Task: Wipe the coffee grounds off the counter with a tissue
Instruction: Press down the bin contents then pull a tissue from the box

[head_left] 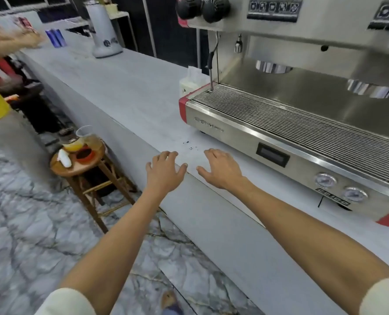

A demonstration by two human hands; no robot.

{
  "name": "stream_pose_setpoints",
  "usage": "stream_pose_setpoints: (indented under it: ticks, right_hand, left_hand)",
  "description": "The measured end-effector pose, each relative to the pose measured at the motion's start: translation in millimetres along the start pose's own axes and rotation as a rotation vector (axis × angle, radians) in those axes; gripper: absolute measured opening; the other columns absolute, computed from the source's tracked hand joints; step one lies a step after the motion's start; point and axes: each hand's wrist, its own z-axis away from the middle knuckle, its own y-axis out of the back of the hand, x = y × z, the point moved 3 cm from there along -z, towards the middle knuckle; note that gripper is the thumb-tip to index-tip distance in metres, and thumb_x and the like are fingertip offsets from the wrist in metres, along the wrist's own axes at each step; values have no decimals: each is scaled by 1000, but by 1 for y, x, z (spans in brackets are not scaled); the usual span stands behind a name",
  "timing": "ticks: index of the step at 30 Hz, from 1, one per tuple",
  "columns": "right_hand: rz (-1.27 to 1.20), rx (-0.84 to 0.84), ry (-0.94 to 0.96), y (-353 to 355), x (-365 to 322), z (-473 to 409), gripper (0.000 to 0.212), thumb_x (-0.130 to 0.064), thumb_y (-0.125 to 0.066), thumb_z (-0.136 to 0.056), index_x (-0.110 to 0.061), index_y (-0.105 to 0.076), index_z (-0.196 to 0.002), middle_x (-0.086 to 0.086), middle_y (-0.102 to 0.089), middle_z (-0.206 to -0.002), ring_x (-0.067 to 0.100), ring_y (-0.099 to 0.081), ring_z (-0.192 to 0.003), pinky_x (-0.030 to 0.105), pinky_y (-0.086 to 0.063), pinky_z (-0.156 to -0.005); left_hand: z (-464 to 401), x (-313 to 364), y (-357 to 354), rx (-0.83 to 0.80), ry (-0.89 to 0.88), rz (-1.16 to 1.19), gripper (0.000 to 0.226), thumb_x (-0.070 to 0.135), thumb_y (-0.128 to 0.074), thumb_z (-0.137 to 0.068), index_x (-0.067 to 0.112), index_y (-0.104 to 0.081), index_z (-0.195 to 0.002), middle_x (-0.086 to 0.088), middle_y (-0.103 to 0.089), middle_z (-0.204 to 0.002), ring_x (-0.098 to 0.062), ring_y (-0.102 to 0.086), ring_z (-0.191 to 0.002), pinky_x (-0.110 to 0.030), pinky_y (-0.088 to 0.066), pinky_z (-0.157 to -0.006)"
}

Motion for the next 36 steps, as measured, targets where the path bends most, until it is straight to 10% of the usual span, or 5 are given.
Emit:
stream_pose_setpoints:
  ticks: [36]
  right_hand:
    - [-58, -11, -246, -90, -102, -295, 59, -46, -46, -94, -6, -42, -136, 13, -47, -139, 29, -43, -126, 38, -33, -105]
  left_hand:
    - [-290, -204, -8, -129, -168, 96, 55, 55, -47, -96, 24, -47, -141, -1, -45, -149, -30, -42, -135, -52, -32, -111]
